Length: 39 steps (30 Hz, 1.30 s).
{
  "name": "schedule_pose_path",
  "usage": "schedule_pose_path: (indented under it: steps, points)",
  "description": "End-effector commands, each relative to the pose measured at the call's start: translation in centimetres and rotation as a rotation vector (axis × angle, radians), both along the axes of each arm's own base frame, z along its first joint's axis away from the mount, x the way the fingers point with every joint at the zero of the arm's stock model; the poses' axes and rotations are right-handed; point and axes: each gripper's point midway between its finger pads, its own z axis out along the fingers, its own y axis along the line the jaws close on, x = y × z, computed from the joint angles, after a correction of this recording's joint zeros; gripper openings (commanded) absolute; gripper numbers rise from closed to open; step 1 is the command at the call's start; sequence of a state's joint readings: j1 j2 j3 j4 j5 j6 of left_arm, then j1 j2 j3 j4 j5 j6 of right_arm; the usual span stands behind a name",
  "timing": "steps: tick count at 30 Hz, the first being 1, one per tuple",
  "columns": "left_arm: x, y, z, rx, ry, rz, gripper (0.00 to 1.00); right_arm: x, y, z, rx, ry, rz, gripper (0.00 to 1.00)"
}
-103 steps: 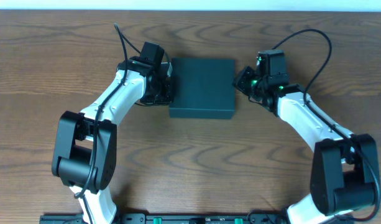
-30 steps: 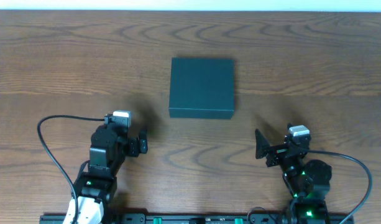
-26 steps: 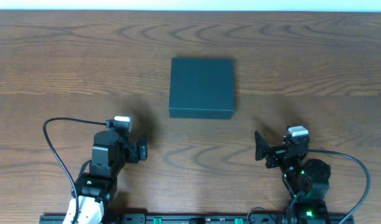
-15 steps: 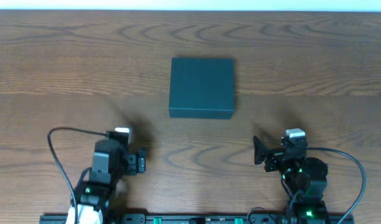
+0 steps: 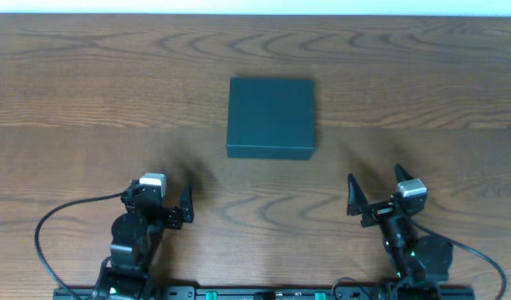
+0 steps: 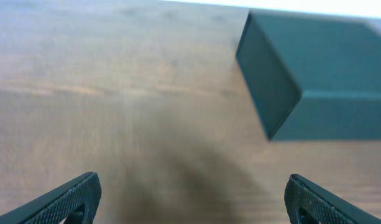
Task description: Pack container
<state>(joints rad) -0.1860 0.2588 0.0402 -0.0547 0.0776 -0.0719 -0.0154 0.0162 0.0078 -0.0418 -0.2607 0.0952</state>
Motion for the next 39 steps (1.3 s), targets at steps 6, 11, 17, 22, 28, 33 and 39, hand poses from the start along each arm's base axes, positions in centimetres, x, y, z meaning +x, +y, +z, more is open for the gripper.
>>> schedule_pose_path:
  steps: [6,11,17,22,28,33,39]
  points:
    - [0.0,1.4,2.7,-0.026,-0.160,0.059,0.95,0.0,-0.1,-0.1,0.004,0.000,-0.004,0.99]
    - [0.2,4.6,3.6,-0.019,-0.202,0.191,0.95,0.2,-2.6,-0.1,0.004,0.000,-0.106,0.99]
    - [0.1,6.0,3.7,-0.014,-0.206,0.246,0.95,0.3,-4.1,-0.1,0.004,0.000,-0.168,0.99]
    - [0.2,5.6,3.7,-0.016,-0.205,0.233,0.95,0.3,-3.6,-0.1,0.004,0.000,-0.150,0.99]
    - [0.2,5.6,3.7,-0.016,-0.204,0.233,0.95,0.3,-3.6,0.0,0.004,-0.001,-0.150,0.99]
    - [0.2,5.6,3.7,-0.016,-0.204,0.233,0.95,0.3,-3.6,0.0,0.004,0.000,-0.150,0.99]
    - [0.2,5.6,3.7,-0.016,-0.204,0.233,0.95,0.3,-3.6,0.0,0.004,-0.001,-0.150,0.99]
